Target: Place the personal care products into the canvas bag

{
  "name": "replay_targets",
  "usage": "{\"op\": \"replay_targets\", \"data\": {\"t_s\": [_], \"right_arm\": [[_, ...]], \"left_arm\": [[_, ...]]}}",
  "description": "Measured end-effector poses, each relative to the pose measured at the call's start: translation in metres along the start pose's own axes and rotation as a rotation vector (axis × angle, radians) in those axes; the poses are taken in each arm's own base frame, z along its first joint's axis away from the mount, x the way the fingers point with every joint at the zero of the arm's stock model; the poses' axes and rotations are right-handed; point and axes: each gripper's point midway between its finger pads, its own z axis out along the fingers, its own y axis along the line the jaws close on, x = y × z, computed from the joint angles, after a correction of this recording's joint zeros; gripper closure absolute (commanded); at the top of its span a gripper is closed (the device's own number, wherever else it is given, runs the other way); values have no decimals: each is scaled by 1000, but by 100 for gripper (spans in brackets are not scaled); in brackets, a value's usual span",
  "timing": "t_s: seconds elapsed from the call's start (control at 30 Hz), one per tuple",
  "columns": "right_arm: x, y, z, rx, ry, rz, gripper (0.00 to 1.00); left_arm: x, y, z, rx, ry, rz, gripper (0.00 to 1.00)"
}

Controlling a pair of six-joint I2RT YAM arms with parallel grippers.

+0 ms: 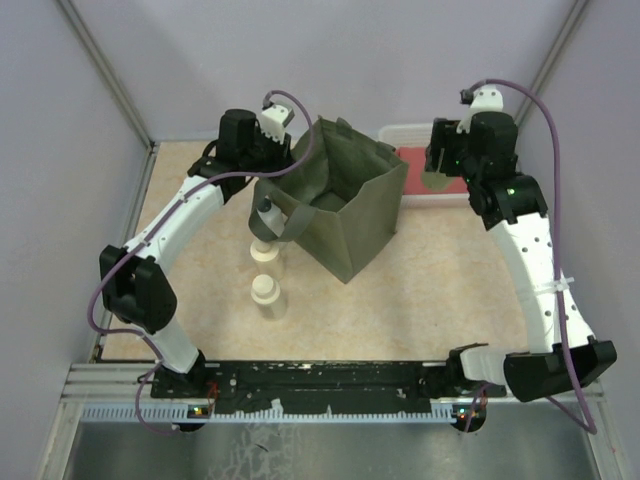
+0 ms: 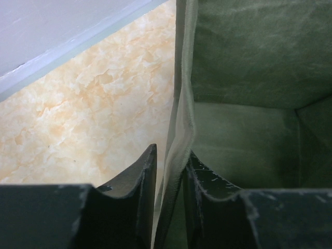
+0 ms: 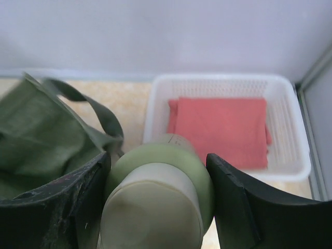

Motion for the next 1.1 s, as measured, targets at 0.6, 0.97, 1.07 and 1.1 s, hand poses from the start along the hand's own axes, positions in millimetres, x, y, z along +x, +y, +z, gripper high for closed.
{"op": "replay_targets", "data": {"t_s": [0.6,0.97,1.07,1.1], "right_arm": [[-56,145,64,-461,-94,-59,100],[25,217,83,-589,59,-124,100],[54,220,92,-589,114,-135,100],[64,221,97,-585,132,-138,100]], "left_arm": [[-2,-9,0,52,-11,-10,81],[-4,-13,-1,74,-16,-17,88],[-5,-14,-2,77,-14,-18,92],[-6,-15,-3,79,-13,-20,93]]}}
